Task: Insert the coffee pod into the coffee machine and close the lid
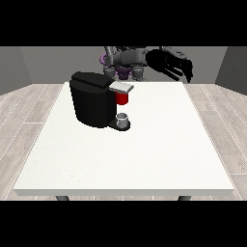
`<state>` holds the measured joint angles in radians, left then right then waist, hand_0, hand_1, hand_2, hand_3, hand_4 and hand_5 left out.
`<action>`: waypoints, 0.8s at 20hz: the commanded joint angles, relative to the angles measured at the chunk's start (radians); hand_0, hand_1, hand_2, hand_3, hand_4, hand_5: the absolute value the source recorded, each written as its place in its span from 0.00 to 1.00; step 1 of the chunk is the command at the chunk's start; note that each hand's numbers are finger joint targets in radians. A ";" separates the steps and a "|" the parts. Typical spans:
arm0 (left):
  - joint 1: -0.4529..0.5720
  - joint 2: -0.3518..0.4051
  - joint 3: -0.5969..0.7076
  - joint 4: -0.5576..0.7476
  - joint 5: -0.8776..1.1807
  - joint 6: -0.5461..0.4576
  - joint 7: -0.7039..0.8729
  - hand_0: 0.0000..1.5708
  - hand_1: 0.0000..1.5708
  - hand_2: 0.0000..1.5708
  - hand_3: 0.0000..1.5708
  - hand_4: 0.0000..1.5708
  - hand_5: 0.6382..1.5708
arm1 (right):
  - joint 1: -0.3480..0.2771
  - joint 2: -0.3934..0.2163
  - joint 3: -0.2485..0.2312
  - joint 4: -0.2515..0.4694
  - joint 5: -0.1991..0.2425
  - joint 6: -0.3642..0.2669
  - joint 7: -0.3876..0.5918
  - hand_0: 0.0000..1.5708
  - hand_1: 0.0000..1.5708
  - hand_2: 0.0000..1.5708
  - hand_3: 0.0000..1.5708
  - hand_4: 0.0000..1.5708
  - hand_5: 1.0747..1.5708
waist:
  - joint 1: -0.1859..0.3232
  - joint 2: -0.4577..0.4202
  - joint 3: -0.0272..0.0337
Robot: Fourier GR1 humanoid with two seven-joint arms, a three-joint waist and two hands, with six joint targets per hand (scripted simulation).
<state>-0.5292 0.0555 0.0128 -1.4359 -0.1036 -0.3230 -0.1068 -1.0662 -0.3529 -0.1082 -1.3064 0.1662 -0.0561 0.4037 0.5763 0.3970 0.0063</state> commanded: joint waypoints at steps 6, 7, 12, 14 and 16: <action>0.008 -0.020 -0.047 -0.049 -0.017 -0.001 0.033 0.00 0.00 0.00 0.00 0.16 1.00 | -0.108 0.050 0.000 0.159 -0.012 0.007 -0.166 0.00 0.00 0.00 0.00 0.00 1.00 | -0.016 0.010 -0.0066; 0.032 -0.023 -0.057 -0.061 -0.031 0.009 0.040 0.00 0.00 0.00 0.00 0.16 1.00 | -0.103 0.055 -0.005 0.164 -0.026 0.018 -0.186 0.00 0.00 0.00 0.00 0.00 1.00 | -0.026 -0.018 -0.0065; 0.106 -0.010 0.004 -0.040 0.003 0.024 0.035 0.00 0.00 0.00 0.00 0.17 1.00 | 0.013 0.204 0.090 0.123 -0.008 -0.016 -0.287 0.00 0.00 0.00 0.00 0.11 1.00 | -0.110 -0.114 -0.0065; 0.173 0.018 0.042 0.037 0.010 0.015 -0.032 0.00 0.00 0.00 0.00 0.17 1.00 | 0.072 0.294 0.162 0.061 -0.010 -0.012 -0.273 0.00 0.00 0.00 0.00 0.12 1.00 | -0.180 -0.158 -0.0070; 0.185 0.028 0.061 0.008 0.029 0.013 -0.018 0.00 0.00 0.00 0.00 0.17 1.00 | 0.119 0.297 0.165 0.091 -0.014 0.006 -0.362 0.00 0.00 0.00 0.00 0.17 1.00 | -0.200 -0.163 -0.0065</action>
<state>-0.3960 0.0583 0.0324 -1.4455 -0.1001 -0.3009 -0.1065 -1.0243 -0.1259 0.0051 -1.2085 0.1538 -0.0609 0.1161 0.4379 0.2771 -0.0003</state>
